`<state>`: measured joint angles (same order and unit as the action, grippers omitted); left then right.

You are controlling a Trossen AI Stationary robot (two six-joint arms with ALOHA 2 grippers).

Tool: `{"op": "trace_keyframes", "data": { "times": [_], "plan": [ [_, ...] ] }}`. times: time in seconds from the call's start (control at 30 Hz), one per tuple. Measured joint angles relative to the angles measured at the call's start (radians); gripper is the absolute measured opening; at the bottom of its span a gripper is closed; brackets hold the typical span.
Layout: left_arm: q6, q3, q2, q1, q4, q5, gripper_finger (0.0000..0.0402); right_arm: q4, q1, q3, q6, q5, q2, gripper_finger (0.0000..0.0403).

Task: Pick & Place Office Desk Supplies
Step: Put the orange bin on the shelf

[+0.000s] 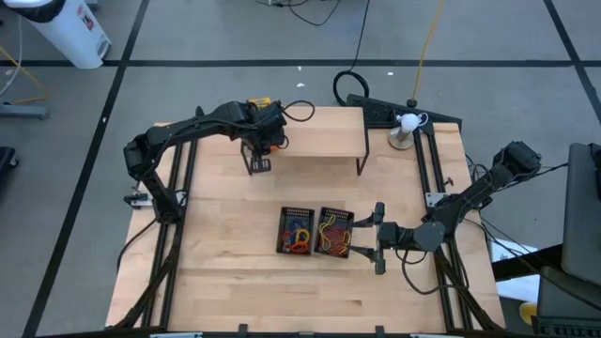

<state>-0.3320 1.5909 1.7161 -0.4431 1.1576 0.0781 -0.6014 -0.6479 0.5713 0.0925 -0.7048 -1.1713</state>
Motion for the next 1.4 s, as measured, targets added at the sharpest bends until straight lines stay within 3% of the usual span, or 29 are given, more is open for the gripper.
{"op": "trace_keyframes", "data": {
  "times": [0.43,1.1,1.4],
  "plan": [
    [0.013,0.0,0.0,0.0,0.002,-0.079,0.0027,0.0,0.0,0.0,0.019,0.0,0.0,0.0258],
    [0.049,0.0,0.0,0.0,0.021,-0.078,0.0197,0.0,0.0,0.0,0.019,0.001,0.0,0.0258],
    [0.065,0.0,0.0,0.018,0.029,-0.027,0.0225,0.001,0.0,0.0,0.019,0.002,0.0,0.0258]
  ]
}}
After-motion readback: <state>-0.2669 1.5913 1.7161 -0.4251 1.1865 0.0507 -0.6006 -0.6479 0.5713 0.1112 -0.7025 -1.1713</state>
